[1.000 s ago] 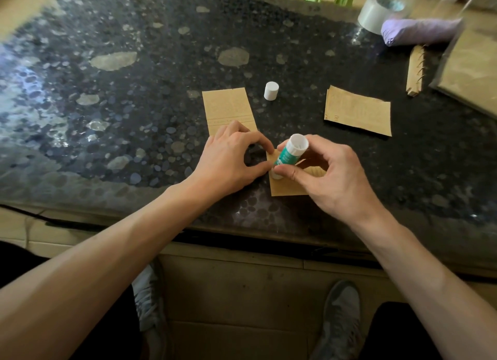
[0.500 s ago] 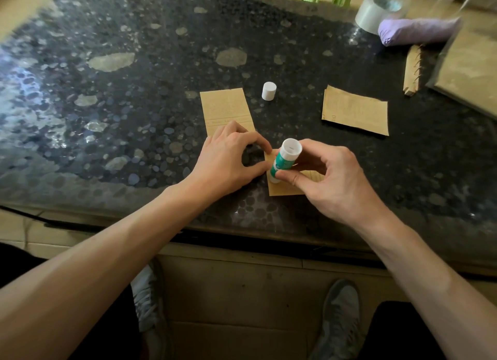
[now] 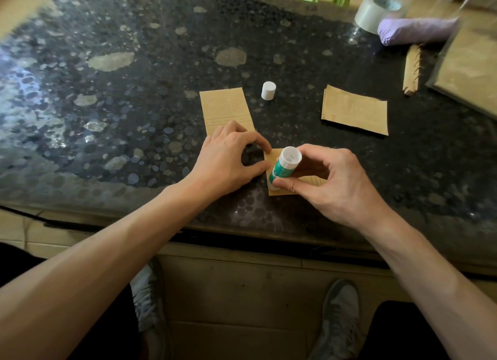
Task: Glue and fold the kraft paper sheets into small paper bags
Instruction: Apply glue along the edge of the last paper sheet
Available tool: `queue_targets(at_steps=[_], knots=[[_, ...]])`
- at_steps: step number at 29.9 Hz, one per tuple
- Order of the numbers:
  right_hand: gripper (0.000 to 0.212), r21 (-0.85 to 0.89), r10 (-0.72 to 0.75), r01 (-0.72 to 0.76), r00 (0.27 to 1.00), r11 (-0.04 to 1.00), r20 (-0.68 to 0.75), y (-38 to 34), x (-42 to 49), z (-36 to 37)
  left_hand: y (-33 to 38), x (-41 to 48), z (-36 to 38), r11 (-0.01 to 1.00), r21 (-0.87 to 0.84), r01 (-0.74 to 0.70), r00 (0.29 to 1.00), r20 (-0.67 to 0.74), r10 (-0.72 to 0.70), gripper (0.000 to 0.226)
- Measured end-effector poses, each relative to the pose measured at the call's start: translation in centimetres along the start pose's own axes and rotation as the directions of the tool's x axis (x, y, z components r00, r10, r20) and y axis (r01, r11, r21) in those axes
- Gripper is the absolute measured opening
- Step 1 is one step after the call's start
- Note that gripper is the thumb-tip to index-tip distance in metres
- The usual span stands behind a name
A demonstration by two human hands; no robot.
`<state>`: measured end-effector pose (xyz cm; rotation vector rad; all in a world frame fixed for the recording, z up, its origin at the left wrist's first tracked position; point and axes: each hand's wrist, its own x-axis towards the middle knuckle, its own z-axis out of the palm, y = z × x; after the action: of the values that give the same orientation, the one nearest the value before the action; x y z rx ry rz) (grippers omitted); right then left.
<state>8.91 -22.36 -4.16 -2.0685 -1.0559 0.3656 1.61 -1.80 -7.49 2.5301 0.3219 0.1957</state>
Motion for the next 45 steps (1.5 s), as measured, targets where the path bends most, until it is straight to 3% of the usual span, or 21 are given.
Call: queue_targets(at_steps=[17,20,24,36,45], knots=[[0.04,0.115,0.038,-0.054,0.99,0.992,0.136,-0.4,-0.2,-1.2,0.0,0.0,-0.1,1.0,0.006,0.005,1.0,0.01,-0.005,0.031],[0.027,0.177,0.041,-0.045,0.999,0.983,0.029,-0.3,-0.1,-1.5,0.0,0.0,0.0,1.0,-0.001,0.005,1.0,0.007,-0.005,0.032],[0.031,0.064,0.023,-0.013,0.987,0.998,-0.158,0.4,0.5,-1.0,0.0,0.0,0.0,1.0,0.0,0.002,1.0,0.005,-0.002,0.032],[0.035,-0.109,0.022,-0.037,0.991,0.993,-0.136,0.7,0.9,0.2,-0.1,-0.1,0.2,1.0,0.018,-0.007,1.0,-0.006,0.007,0.041],[0.034,-0.115,0.046,-0.056,0.996,0.992,-0.082,0.5,0.7,-0.1,0.0,-0.1,0.2,1.0,0.016,-0.005,1.0,-0.004,0.005,0.041]])
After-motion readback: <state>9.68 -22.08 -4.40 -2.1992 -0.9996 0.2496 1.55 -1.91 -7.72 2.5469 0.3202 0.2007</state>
